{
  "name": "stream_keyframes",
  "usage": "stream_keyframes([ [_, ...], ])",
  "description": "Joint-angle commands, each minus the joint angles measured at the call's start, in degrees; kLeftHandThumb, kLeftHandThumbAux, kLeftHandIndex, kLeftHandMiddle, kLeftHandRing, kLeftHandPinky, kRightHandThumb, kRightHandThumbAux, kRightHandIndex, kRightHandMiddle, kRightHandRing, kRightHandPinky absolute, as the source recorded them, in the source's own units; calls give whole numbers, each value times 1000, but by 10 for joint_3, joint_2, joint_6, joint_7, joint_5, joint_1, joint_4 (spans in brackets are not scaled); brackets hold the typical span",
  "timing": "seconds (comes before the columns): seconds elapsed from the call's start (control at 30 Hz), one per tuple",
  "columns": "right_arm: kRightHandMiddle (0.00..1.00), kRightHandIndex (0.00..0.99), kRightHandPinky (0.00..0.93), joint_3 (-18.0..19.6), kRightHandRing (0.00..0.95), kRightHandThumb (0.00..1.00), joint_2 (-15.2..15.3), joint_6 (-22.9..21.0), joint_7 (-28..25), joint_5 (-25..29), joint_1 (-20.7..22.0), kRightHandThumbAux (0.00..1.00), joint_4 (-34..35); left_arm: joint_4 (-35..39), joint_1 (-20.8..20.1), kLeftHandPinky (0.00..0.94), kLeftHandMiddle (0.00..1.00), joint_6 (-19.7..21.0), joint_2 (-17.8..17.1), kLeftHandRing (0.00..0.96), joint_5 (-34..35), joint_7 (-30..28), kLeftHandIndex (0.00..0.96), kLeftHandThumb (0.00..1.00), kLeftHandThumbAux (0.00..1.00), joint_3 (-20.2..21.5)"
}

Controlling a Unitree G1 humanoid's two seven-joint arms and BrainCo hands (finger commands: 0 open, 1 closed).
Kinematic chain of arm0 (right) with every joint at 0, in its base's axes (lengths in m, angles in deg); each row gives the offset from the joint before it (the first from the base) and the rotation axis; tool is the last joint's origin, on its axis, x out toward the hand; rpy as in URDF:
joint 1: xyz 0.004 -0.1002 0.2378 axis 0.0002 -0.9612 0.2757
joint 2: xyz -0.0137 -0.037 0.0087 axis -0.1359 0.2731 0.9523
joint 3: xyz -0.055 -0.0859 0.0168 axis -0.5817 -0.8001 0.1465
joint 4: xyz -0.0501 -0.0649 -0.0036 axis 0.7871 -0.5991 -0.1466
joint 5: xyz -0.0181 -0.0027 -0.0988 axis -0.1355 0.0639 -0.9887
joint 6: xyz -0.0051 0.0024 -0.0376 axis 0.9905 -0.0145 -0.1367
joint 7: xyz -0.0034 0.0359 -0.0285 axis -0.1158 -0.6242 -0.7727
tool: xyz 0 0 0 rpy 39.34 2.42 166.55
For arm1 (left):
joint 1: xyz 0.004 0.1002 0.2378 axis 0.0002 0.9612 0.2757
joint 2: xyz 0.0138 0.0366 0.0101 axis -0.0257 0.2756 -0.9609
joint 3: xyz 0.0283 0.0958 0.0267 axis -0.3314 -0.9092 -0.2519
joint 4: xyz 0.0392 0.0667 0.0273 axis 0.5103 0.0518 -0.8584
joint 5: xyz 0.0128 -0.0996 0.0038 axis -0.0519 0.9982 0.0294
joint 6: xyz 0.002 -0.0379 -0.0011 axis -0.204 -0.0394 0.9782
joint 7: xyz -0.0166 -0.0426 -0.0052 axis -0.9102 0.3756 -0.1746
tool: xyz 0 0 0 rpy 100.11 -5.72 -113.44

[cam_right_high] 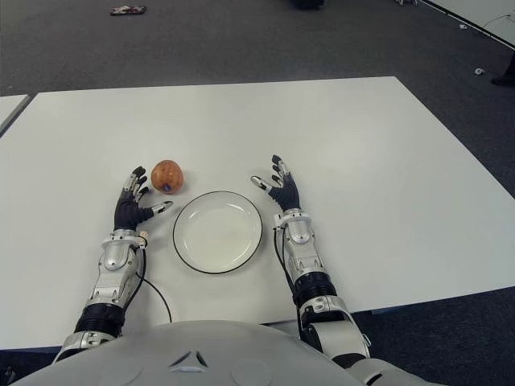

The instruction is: Put the apples into the plate.

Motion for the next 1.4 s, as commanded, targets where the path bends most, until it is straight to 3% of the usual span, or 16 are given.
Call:
stream_keyframes([
  [0.03,0,0,67,0,10,71,-2,-22,2,0,-12,649,-18,-4,3,0,0,15,-3,0,1,-2,0,0,498,2],
  [0.33,0,0,71,0,13,73,-3,-24,4,0,-9,654,-22,14,7,0,0,12,-5,0,-7,6,0,0,505,4],
  [0.6,0,0,71,1,13,75,-4,-25,4,1,-6,653,-27,83,0,0,0,37,-31,0,-22,15,0,0,534,22],
  [1.07,0,0,67,1,12,67,-4,-18,3,2,-2,639,-37,110,-15,0,0,-12,-53,0,-60,52,0,25,564,31],
  [1.4,0,0,71,2,12,74,-3,-14,4,1,6,649,-53,168,-48,0,0,6,-72,0,-165,111,0,34,487,23],
])
